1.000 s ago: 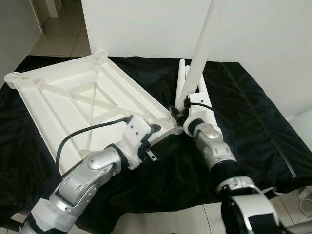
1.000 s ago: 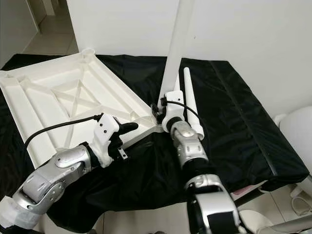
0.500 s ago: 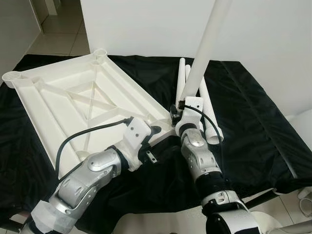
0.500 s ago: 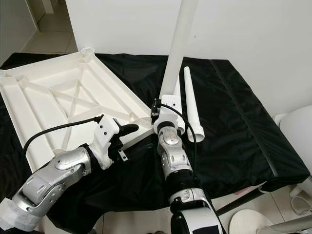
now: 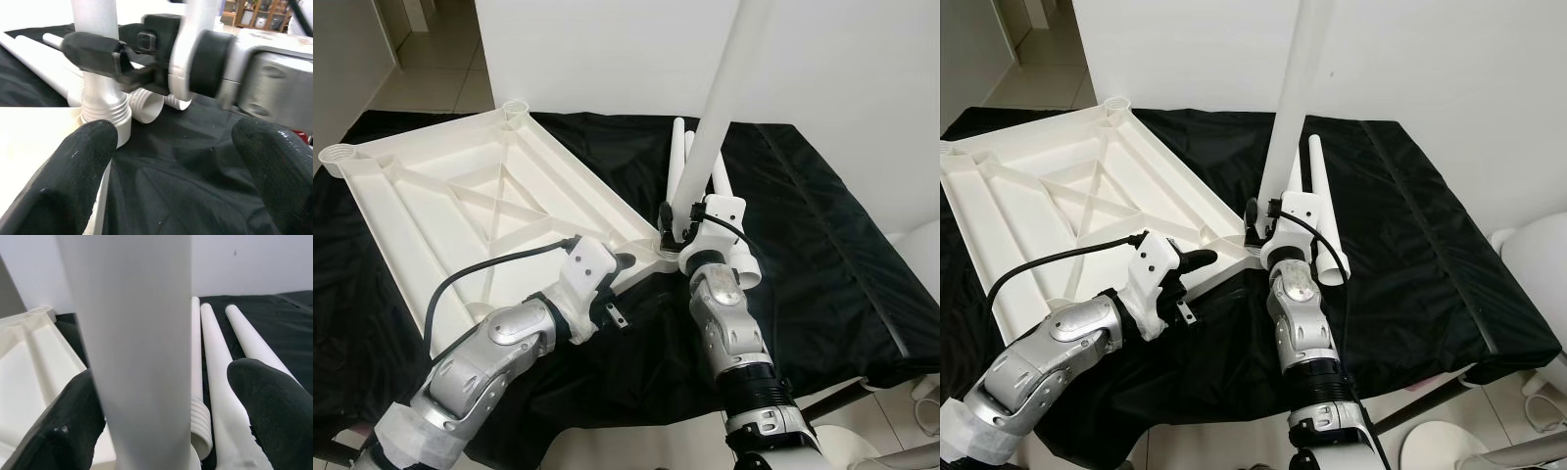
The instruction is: Building children table
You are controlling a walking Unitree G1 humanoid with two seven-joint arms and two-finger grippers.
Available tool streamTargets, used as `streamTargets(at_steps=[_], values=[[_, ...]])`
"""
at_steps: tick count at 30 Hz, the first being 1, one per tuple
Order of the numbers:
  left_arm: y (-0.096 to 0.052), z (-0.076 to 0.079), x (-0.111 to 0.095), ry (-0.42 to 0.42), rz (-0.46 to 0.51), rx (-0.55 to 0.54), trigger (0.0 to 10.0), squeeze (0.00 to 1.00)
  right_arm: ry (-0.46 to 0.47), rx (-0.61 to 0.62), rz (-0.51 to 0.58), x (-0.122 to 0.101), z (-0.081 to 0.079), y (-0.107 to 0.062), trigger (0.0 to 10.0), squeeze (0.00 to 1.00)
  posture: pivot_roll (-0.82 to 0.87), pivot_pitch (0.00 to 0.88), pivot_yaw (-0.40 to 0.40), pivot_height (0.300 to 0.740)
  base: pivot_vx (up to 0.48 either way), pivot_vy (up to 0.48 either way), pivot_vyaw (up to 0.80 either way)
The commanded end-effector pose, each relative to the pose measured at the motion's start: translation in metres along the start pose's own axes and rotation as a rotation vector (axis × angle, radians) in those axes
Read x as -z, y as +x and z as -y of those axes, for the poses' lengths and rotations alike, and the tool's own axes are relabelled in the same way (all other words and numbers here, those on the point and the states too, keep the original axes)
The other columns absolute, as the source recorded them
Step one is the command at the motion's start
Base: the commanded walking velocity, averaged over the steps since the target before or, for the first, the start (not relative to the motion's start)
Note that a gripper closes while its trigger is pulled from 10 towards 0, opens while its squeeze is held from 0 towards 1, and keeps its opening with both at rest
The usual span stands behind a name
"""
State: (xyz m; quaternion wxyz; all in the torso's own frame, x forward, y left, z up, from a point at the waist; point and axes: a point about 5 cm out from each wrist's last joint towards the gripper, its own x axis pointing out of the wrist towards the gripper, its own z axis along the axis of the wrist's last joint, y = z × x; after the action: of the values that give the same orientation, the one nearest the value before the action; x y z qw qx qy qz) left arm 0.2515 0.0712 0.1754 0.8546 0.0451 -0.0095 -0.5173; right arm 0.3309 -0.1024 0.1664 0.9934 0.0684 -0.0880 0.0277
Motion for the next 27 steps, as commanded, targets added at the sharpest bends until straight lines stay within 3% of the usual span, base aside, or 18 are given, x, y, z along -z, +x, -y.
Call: streamTargets(at_steps=[1, 8, 12, 17, 27], values=[[0.001, 0.004, 0.002, 0.011, -0.013, 0.085, 10.0, 0.00, 0.008, -0.012, -0.003, 0.001, 0.001, -0.004, 10.0, 0.00, 0.05, 0.046, -0.078, 0.740, 0.000, 0.000, 0.00], [0.002, -0.001, 0.001, 0.021, -0.009, 0.055, 10.0, 0.00, 0.002, 0.013, -0.031, 0.012, 0.007, -0.023, 10.0, 0.00, 0.04, 0.047, -0.071, 0.740, 0.000, 0.000, 0.00], [0.002, -0.002, 0.000, 0.022, -0.004, 0.052, 10.0, 0.00, -0.039, 0.086, -0.007, 0.013, 0.022, -0.039, 10.0, 0.00, 0.03, 0.050, -0.066, 0.740, 0.000, 0.000, 0.00], [0.003, -0.004, 0.001, 0.021, -0.004, 0.045, 10.0, 0.00, -0.067, 0.155, -0.012, 0.014, 0.035, -0.045, 10.0, 0.00, 0.02, 0.053, -0.063, 0.740, 0.000, 0.000, 0.00], [-0.001, -0.049, 0.007, 0.048, -0.047, -0.239, 10.0, 0.00, -0.099, 0.157, 0.023, 0.008, 0.043, -0.057, 10.0, 0.00, 0.01, 0.065, -0.055, 0.740, 0.000, 0.000, 0.00]])
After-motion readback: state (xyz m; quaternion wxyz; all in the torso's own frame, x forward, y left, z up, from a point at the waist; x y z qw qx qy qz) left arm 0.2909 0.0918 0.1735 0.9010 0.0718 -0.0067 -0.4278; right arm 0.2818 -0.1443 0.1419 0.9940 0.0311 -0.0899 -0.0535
